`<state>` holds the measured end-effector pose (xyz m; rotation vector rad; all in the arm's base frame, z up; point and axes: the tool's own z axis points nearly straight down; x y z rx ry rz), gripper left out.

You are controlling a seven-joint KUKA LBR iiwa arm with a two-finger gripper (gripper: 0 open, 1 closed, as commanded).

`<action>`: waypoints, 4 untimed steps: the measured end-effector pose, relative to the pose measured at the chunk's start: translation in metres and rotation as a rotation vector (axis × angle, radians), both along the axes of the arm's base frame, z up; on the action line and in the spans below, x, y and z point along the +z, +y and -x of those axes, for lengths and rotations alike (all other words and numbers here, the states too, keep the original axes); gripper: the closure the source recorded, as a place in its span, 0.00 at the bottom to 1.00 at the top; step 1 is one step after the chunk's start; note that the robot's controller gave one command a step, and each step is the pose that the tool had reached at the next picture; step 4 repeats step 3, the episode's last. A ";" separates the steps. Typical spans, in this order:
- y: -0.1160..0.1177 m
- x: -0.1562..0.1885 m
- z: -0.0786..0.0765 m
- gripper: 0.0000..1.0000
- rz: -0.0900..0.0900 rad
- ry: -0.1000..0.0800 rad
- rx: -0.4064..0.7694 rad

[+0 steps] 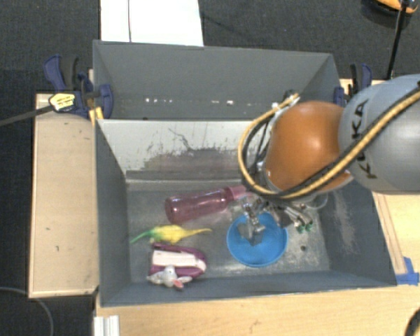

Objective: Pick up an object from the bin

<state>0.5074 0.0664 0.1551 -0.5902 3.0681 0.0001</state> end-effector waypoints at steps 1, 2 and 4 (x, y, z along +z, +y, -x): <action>0.001 0.003 0.001 1.00 0.001 0.009 -0.005; 0.014 0.033 -0.008 1.00 0.003 -0.002 0.147; 0.015 0.005 -0.005 1.00 0.005 -0.002 0.361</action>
Offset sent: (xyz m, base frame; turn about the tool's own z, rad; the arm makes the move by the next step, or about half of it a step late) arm 0.0177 0.0299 0.0442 -0.4528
